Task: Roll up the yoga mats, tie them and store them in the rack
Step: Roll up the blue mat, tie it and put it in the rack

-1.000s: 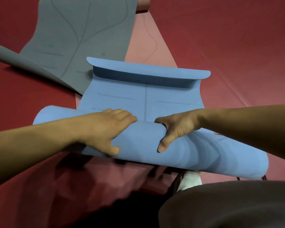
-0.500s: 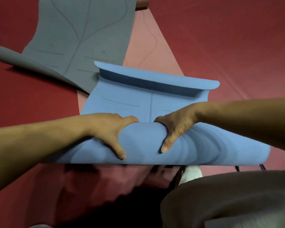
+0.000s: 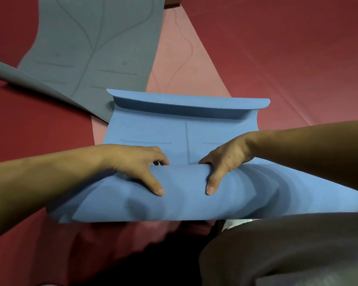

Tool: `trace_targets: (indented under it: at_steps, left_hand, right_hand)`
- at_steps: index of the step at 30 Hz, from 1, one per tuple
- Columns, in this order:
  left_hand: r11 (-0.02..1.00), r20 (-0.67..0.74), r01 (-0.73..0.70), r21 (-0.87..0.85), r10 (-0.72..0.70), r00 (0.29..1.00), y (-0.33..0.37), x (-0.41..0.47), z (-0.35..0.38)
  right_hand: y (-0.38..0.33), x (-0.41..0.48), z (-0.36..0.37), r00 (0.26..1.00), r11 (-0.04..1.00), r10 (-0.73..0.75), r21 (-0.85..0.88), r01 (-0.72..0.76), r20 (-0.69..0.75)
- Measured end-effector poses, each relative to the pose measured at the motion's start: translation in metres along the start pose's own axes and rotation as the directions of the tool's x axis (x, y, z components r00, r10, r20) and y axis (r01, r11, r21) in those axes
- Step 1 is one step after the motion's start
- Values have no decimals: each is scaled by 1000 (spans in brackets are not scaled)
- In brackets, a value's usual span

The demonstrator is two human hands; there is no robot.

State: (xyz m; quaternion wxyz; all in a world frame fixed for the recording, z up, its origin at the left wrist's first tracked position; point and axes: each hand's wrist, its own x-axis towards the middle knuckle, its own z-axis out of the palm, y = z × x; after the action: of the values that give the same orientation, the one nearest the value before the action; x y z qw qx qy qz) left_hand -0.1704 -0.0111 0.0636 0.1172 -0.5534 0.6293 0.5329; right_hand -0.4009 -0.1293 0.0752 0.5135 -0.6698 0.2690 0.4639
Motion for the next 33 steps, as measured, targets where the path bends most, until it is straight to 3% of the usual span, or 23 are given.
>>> trace_targets:
  at_steps: [3,5,8,10,15,20,24,26,28,30,33]
  left_hand:
    - [995,-127,-52,81,62,990,12,-7,-1]
    - [976,-108,-75,204,99,989,20,-11,4]
    - [875,-89,-71,478,129,988,25,-7,19]
    - [866,-153,-59,497,154,976,25,-4,26]
    - [951,-134,-22,309,66,989,18,-4,13]
    - [999,-40,31,15,-30,999,3,-4,-11]
    - [996,49,38,-83,-34,998,3,-1,-18]
    - [999,50,25,-32,-24,998,7,1,-16]
    - [996,-67,-62,61,66,996,12,-2,-15]
    - [950,-161,-125,286,176,971,14,-8,-17]
    - [825,-135,-75,560,180,974,15,-9,-10]
  right_hand:
    - [11,2,2,995,989,-19,150,4,96]
    - [15,3,2,991,974,-31,226,1,130]
    - [15,3,-2,985,965,-33,264,-12,166]
    - [13,1,-3,984,967,-10,254,-35,176]
    - [-8,-13,-9,998,983,6,182,-17,61]
    - [-32,-20,-11,991,979,-6,-204,-21,-131]
    - [-25,-19,-12,984,977,-5,-211,-33,-181]
    - [-18,-15,-10,990,986,0,-164,-23,-139]
    - [-7,-11,-6,996,998,-3,-55,-2,-91]
    - [4,-9,-6,998,995,-17,94,22,-54]
    - [10,-7,-10,998,961,-42,274,28,46]
